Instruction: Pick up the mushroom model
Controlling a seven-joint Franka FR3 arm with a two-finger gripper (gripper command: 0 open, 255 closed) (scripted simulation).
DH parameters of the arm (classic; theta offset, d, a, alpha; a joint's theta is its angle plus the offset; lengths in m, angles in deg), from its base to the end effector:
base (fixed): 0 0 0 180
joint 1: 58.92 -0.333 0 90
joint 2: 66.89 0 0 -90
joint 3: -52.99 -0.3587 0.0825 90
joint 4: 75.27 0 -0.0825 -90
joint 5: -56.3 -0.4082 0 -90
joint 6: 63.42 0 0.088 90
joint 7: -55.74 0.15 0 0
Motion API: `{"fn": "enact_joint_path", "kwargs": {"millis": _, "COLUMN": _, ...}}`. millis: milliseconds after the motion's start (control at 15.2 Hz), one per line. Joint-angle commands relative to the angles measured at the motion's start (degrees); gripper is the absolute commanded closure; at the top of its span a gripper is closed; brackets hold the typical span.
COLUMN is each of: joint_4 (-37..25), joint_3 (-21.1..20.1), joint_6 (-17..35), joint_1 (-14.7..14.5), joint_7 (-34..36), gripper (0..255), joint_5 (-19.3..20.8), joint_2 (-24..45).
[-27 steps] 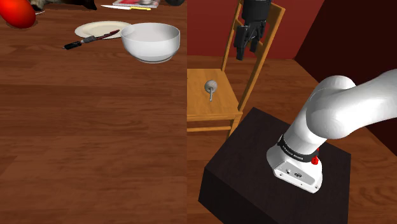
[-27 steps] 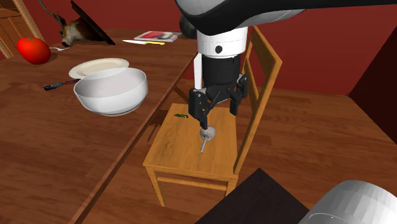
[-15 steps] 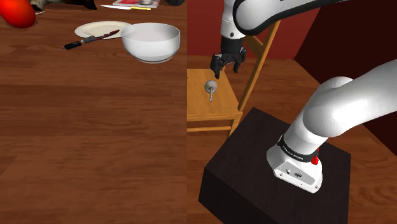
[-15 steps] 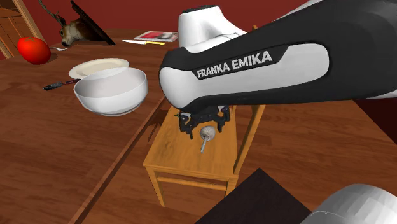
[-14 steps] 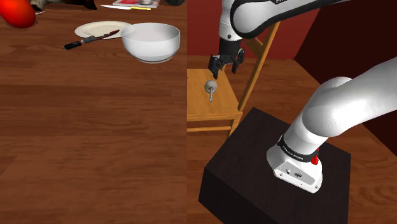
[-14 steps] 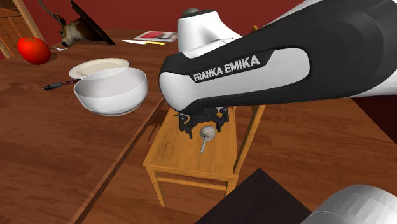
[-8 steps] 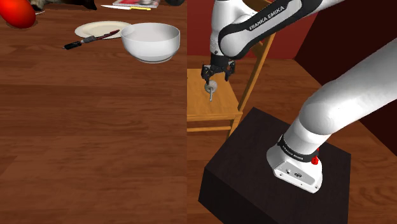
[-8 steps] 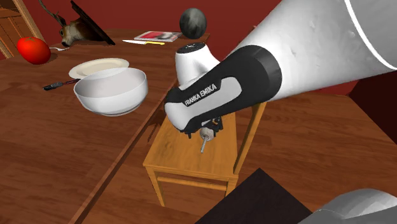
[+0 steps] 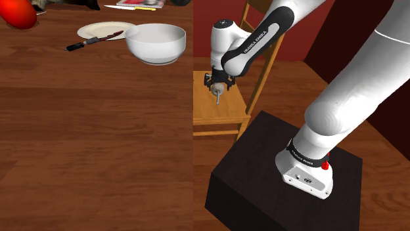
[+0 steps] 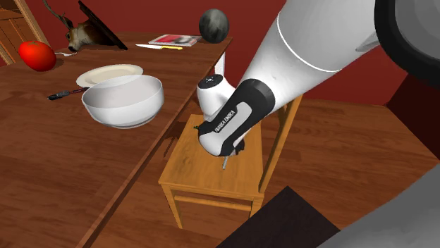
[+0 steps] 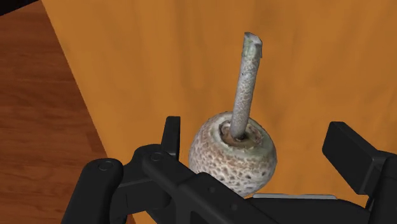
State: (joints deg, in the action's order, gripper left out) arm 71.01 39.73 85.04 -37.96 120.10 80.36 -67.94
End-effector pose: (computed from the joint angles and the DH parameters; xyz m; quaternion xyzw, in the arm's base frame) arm 0.4685 -0.0651 0.2600 0.8931 -0.4338 0.0788 0.0893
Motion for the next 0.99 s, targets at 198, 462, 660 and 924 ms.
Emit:
{"fn": "enact_joint_path", "kwargs": {"millis": 198, "joint_4": -1.02, "joint_3": 0.99, "joint_6": 3.4, "joint_1": 0.76, "joint_7": 6.13, "gripper": 0, "joint_5": 6.1, "joint_2": 4.91}}
{"fn": "enact_joint_path", "kwargs": {"millis": 462, "joint_4": -1.33, "joint_3": 1.8, "joint_6": 5.55, "joint_1": 0.59, "joint_7": 9.4, "gripper": 0, "joint_5": 9.88, "joint_2": 7.89}}
{"fn": "enact_joint_path", "kwargs": {"millis": 660, "joint_4": -1.46, "joint_3": 1.8, "joint_6": 5.48, "joint_1": 0.56, "joint_7": 9.38, "gripper": 255, "joint_5": 9.84, "joint_2": 7.97}}
{"fn": "enact_joint_path", "kwargs": {"millis": 924, "joint_4": -1.44, "joint_3": 1.81, "joint_6": 5.49, "joint_1": 0.57, "joint_7": 9.37, "gripper": 255, "joint_5": 9.84, "joint_2": 7.95}}
